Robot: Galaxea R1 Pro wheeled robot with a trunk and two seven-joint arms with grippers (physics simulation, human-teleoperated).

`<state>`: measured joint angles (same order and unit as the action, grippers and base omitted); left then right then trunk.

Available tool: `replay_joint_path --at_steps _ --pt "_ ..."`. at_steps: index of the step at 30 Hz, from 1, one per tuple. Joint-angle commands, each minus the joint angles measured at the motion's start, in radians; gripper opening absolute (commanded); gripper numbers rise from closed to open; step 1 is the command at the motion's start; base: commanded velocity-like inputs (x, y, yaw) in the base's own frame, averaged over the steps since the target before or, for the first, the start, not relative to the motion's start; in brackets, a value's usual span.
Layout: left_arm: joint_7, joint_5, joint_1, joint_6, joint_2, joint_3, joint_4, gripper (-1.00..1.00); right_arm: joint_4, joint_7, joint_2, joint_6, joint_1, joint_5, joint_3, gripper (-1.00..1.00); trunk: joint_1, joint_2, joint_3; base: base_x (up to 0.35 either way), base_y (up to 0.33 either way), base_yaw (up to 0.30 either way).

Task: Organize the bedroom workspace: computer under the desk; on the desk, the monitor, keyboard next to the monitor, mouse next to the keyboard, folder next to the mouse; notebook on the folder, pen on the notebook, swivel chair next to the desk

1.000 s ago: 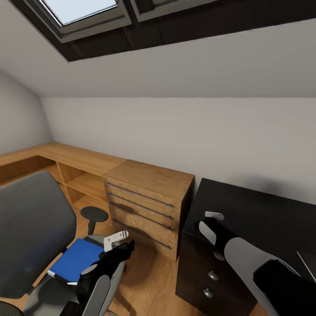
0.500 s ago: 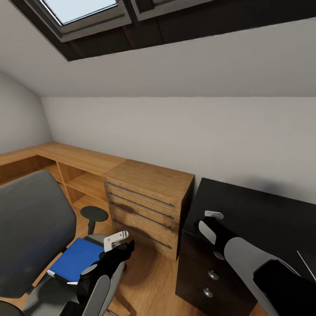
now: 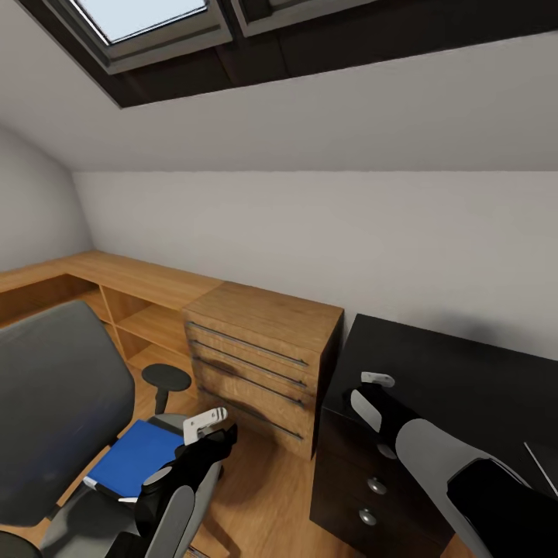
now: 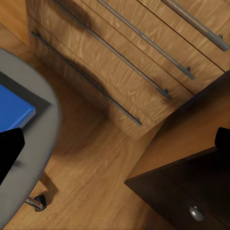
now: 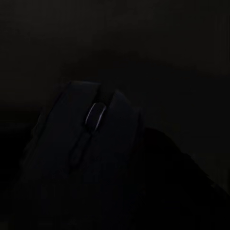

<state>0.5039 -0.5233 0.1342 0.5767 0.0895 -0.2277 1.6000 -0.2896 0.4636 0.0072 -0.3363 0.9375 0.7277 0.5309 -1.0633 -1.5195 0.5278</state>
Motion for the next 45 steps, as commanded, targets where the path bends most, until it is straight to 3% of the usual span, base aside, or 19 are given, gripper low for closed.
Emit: replay_joint_path --at_steps 1,28,38,43,45 --pt "0.010 -0.010 0.001 0.002 0.000 -0.001 0.001 1.00 0.010 0.007 -0.001 -0.012 0.000 0.007 0.008 -1.00 0.000 0.000 0.001 0.000 0.000 0.000" --pt "0.010 -0.018 0.001 0.003 -0.001 -0.001 -0.004 1.00 0.008 0.003 -0.004 -0.010 0.000 0.009 0.004 -1.00 0.000 0.000 0.001 0.000 0.000 0.000" --pt "0.010 -0.018 0.001 0.003 -0.001 -0.001 -0.005 1.00 -0.025 0.008 -0.006 -0.017 0.001 0.009 0.004 -1.00 0.038 0.070 -0.030 0.000 0.000 0.000" --pt "0.010 -0.017 0.001 0.003 -0.001 -0.001 -0.005 1.00 -0.171 0.023 -0.052 -0.111 0.000 0.025 0.005 -1.00 0.057 0.105 -0.046 0.000 0.000 0.000" --pt "0.010 -0.017 0.001 0.003 -0.001 -0.001 -0.005 1.00 -0.237 0.039 -0.075 -0.177 0.000 0.078 0.003 -1.00 0.065 0.119 -0.052 0.000 0.000 0.000"
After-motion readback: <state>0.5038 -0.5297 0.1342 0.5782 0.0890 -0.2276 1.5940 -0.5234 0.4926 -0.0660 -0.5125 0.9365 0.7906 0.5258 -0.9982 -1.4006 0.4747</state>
